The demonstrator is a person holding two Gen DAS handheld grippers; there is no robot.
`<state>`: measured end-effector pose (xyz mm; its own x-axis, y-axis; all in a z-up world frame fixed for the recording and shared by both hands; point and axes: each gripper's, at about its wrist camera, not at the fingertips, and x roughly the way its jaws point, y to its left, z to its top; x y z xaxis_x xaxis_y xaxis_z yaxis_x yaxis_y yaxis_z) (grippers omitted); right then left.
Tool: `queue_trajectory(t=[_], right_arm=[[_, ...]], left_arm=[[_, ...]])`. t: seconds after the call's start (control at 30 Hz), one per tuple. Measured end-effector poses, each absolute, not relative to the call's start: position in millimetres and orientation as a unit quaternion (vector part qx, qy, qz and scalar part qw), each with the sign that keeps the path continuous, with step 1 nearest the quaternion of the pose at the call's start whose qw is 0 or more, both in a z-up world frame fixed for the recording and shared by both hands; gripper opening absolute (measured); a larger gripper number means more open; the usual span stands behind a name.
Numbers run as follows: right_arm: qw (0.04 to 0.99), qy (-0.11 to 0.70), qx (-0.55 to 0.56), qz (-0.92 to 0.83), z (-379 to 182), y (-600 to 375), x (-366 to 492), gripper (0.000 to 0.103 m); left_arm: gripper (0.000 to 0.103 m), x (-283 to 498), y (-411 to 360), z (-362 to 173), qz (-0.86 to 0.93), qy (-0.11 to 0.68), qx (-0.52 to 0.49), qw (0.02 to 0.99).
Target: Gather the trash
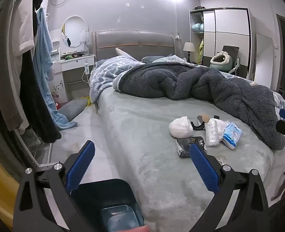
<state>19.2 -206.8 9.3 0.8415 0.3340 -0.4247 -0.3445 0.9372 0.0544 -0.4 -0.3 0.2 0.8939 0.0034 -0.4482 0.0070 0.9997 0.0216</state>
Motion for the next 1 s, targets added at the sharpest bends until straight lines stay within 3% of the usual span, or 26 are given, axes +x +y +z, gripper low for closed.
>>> queue_trajectory(t=[1.0], right_arm=[[0.960,0.220,-0.012,0.174,6.5,-207.4,22.0,0.100]], left_arm=[[0.100,-0.1,-0.3,-0.1,-0.001,0.234,0.012,0.972]])
